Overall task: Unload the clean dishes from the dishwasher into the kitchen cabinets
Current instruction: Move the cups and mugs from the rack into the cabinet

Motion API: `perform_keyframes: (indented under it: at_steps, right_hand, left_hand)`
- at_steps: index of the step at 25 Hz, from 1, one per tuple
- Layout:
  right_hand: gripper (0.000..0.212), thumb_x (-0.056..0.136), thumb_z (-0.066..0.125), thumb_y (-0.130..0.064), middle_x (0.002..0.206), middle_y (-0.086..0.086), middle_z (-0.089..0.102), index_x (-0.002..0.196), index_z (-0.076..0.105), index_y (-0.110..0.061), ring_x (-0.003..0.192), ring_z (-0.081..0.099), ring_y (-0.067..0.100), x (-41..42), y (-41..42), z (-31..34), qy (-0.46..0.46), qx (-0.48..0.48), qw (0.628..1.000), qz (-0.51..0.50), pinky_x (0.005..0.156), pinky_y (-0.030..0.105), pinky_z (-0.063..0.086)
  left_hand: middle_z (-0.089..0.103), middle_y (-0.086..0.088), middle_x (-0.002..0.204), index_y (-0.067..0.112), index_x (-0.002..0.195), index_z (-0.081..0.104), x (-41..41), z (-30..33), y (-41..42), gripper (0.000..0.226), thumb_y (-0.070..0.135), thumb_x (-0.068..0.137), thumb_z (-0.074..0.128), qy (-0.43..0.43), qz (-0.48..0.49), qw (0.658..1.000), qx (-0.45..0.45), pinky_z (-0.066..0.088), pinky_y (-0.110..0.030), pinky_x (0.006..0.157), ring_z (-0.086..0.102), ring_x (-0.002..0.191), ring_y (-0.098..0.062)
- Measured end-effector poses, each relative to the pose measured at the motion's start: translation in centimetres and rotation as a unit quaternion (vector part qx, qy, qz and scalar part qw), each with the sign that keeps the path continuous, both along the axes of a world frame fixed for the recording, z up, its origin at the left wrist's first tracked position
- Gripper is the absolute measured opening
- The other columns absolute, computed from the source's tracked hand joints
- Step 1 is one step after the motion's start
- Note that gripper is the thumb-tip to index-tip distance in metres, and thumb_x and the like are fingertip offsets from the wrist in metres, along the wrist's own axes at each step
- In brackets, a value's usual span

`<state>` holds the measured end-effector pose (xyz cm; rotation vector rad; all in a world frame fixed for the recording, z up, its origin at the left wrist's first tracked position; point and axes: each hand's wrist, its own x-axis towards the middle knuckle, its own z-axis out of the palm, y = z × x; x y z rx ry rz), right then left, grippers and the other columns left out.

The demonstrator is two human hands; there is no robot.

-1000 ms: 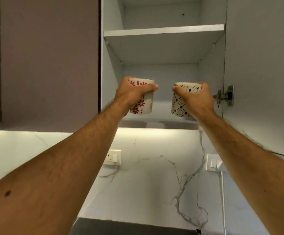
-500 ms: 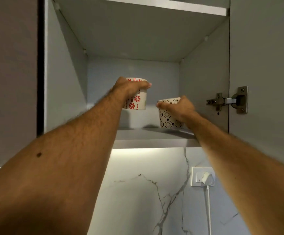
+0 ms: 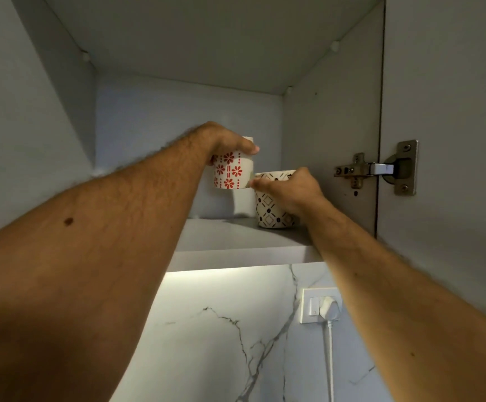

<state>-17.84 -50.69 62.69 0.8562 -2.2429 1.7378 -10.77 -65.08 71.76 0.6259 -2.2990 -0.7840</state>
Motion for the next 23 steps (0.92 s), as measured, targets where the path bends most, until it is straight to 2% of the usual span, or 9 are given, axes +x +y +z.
perform_keyframes:
  at_steps: [2, 4, 9, 12, 16, 20, 23]
  right_hand:
    - [0.083, 0.069, 0.085, -0.052, 0.106, 0.004, 0.063, 0.127, 0.044, -0.009, 0.077, 0.062, 0.013, 0.0, 0.2, -0.1, -0.001, 0.0, 1.0, -0.002, 0.048, 0.022, 0.044]
    - [0.082, 0.07, 0.083, -0.053, 0.108, 0.005, 0.065, 0.129, 0.047, -0.009, 0.081, 0.064, 0.017, 0.0, 0.3, -0.2, -0.007, -0.004, 1.0, -0.009, 0.046, 0.022, 0.044]
    - [0.078, 0.069, 0.083, -0.053, 0.107, 0.006, 0.068, 0.127, 0.052, -0.01, 0.083, 0.066, 0.02, -0.1, 0.5, -0.2, -0.039, -0.011, 0.999, -0.012, 0.046, 0.023, 0.045]
    - [0.083, 0.071, 0.086, -0.044, 0.112, 0.007, 0.063, 0.131, 0.041, -0.01, 0.089, 0.063, 0.021, 0.0, 0.9, -0.3, -0.042, -0.043, 0.998, -0.015, 0.056, 0.027, 0.05]
    - [0.084, 0.069, 0.088, -0.039, 0.115, 0.007, 0.063, 0.133, 0.042, -0.01, 0.091, 0.059, 0.019, 0.2, 1.5, -0.4, -0.06, -0.067, 0.996, 0.009, 0.053, 0.025, 0.045]
    - [0.083, 0.069, 0.088, -0.032, 0.119, 0.009, 0.062, 0.134, 0.042, -0.01, 0.106, 0.063, 0.026, 0.3, 1.5, -0.4, -0.062, -0.061, 0.996, 0.007, 0.078, 0.036, 0.056]
    - [0.075, 0.076, 0.077, -0.024, 0.116, 0.008, 0.058, 0.137, 0.037, -0.01, 0.103, 0.061, 0.025, 0.4, 1.8, -0.3, -0.06, -0.048, 0.997, 0.015, 0.074, 0.034, 0.054]
  left_hand:
    - [0.069, -0.007, 0.105, 0.014, 0.11, 0.061, -1.1, -0.4, 0.0, 0.059, 0.051, 0.069, 0.081, -0.031, -0.006, 0.999, -0.005, 0.05, -0.042, 0.098, 0.065, 0.098, -0.024]
    - [0.069, -0.007, 0.105, 0.015, 0.102, 0.061, -1.9, -1.1, -0.3, 0.051, 0.049, 0.07, 0.081, -0.05, -0.009, 0.999, -0.007, 0.05, -0.041, 0.098, 0.065, 0.098, -0.024]
    - [0.071, -0.007, 0.099, 0.015, 0.091, 0.06, -2.9, -2.3, -0.2, 0.043, 0.048, 0.073, 0.08, -0.049, -0.032, 0.998, -0.003, 0.054, -0.039, 0.092, 0.069, 0.092, -0.022]
    - [0.072, -0.008, 0.101, 0.013, 0.098, 0.061, -3.2, -2.7, -0.5, 0.045, 0.045, 0.073, 0.08, -0.056, -0.044, 0.997, 0.006, 0.056, -0.04, 0.091, 0.07, 0.093, -0.024]
    - [0.07, -0.011, 0.106, 0.008, 0.111, 0.06, -3.8, -3.7, -0.8, 0.052, 0.04, 0.076, 0.079, -0.081, -0.021, 0.997, -0.002, 0.055, -0.041, 0.092, 0.069, 0.097, -0.026]
    - [0.068, -0.011, 0.109, 0.006, 0.111, 0.059, -4.4, -4.2, -0.7, 0.048, 0.038, 0.079, 0.077, -0.075, -0.032, 0.997, 0.011, 0.054, -0.041, 0.094, 0.068, 0.1, -0.026]
    - [0.07, -0.01, 0.106, 0.006, 0.111, 0.061, -4.9, -4.5, -0.6, 0.047, 0.039, 0.081, 0.075, -0.075, -0.034, 0.997, 0.007, 0.056, -0.041, 0.092, 0.07, 0.096, -0.025]
